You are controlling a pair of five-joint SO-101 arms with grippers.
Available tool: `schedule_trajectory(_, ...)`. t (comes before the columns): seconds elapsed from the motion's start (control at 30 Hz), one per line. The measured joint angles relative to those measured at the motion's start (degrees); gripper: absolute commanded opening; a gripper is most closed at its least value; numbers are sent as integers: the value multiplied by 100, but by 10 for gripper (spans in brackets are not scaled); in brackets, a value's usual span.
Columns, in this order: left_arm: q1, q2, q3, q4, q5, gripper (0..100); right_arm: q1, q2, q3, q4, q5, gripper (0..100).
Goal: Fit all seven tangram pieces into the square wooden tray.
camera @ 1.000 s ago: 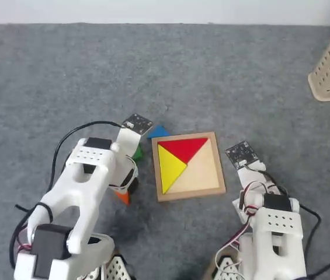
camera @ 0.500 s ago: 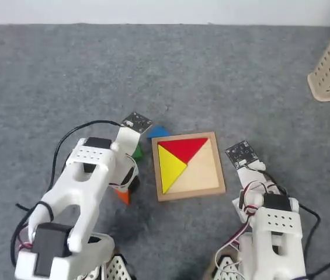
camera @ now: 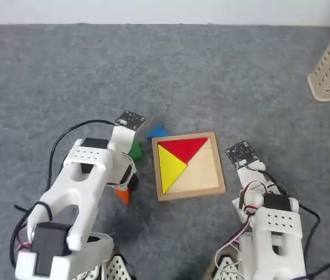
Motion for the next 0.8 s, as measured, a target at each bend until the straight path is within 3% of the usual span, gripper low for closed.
schedule_trajectory(0.37, 53, -9, 255, -185, 0, 145, 0, 0, 0, 0, 0, 6)
schedule_trajectory(0.63, 615, -88, 325, -202, -141, 100, 0, 0, 0, 0, 0, 6)
schedule_trajectory(0.8, 730, -9, -316, 510, -185, 92, 0, 0, 0, 0, 0, 6)
